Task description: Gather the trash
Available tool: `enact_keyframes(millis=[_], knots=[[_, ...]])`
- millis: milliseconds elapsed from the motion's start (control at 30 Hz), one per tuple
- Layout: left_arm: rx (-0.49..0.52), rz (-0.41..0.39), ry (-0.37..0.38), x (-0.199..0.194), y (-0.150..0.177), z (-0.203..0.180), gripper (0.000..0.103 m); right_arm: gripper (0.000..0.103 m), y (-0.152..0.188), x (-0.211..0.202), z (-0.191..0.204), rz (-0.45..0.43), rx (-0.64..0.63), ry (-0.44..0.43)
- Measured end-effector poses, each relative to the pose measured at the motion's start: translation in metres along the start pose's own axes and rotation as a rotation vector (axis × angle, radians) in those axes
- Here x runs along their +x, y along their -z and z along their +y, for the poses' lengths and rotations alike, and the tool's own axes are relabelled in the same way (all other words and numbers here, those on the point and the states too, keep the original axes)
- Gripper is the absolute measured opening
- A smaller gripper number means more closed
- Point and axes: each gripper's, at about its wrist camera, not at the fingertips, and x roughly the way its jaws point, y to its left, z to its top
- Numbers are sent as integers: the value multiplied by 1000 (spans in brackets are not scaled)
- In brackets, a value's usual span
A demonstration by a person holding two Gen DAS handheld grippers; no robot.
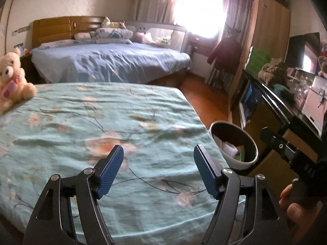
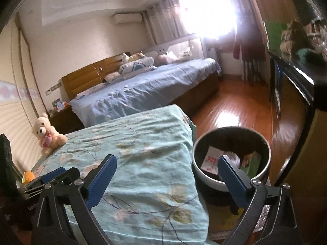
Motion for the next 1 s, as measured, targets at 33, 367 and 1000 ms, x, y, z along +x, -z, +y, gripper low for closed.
enact_keyframes(millis=[33, 367, 1000], knots=[[6, -23, -12, -6, -2, 0, 74, 101, -2, -3, 2, -15, -10, 1], [44, -212, -150, -34, 2, 7, 100, 103, 2, -16, 23, -175, -91, 61], [97, -272, -282, -40, 14, 4, 101, 103, 19, -6, 25, -167, -106, 65]])
